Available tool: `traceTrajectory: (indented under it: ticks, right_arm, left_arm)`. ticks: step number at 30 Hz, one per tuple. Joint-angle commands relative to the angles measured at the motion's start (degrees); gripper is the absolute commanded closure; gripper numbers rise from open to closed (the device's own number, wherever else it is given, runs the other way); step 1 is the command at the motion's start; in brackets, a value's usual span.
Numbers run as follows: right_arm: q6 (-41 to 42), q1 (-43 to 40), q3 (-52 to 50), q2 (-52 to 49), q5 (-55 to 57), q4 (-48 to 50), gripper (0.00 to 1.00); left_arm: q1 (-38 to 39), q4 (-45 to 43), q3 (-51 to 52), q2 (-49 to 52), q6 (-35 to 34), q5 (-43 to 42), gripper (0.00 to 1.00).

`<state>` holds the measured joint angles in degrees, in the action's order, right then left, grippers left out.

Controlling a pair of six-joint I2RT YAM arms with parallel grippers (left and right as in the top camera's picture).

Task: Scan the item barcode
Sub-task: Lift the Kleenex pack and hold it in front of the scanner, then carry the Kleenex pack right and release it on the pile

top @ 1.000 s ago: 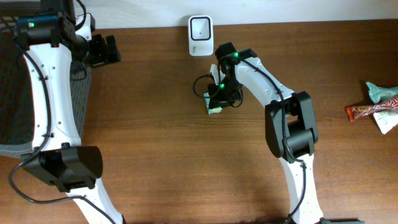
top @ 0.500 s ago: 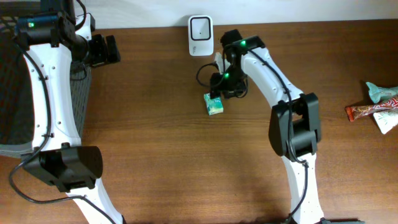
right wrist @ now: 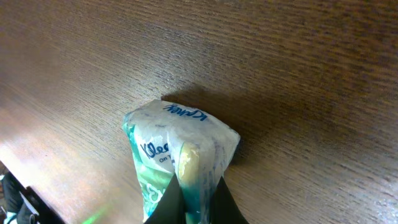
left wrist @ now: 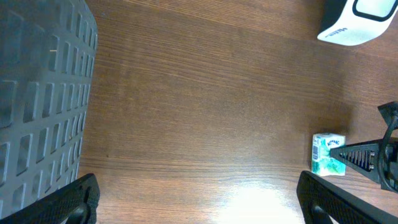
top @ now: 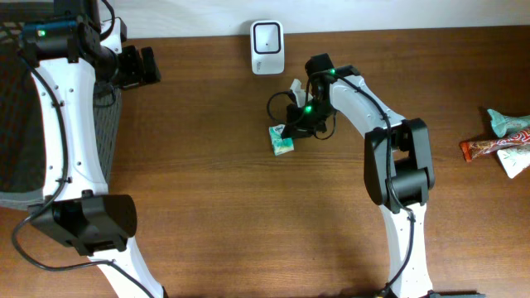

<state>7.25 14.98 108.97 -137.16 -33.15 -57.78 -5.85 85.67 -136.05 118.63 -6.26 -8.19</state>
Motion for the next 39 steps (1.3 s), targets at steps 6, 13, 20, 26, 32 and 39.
traceTrajectory:
  ticks: [6, 13, 20, 26, 32, 39]
  right_arm:
    - [-0.3, 1.7, 25.6, 1.0, 29.9, 2.5, 0.96]
    - [-27.6, 8.1, 25.1, -2.1, 50.1, 29.8, 0.96]
    - [-34.4, 9.8, 25.0, -6.0, 55.1, 32.9, 0.96]
    - [-23.5, 7.7, 25.7, -2.9, 60.0, 33.2, 0.96]
    - [-2.8, -7.9, 25.7, 5.6, 60.5, 21.0, 0.96]
    - [10.3, -35.0, 23.1, 5.3, 62.2, -6.4, 0.96]
  left_arm:
    - [-0.2, -0.1, 0.0, -0.2, 0.5, -0.4, 0.01]
    - [-0.2, -0.1, 0.0, -0.2, 0.5, -0.4, 0.01]
    - [-0.2, -0.1, 0.0, -0.2, 0.5, -0.4, 0.01]
    - [-0.2, -0.1, 0.0, -0.2, 0.5, -0.4, 0.01]
    - [-0.2, -0.1, 0.0, -0.2, 0.5, -0.4, 0.01]
    - [-0.2, -0.1, 0.0, -0.2, 0.5, -0.4, 0.01]
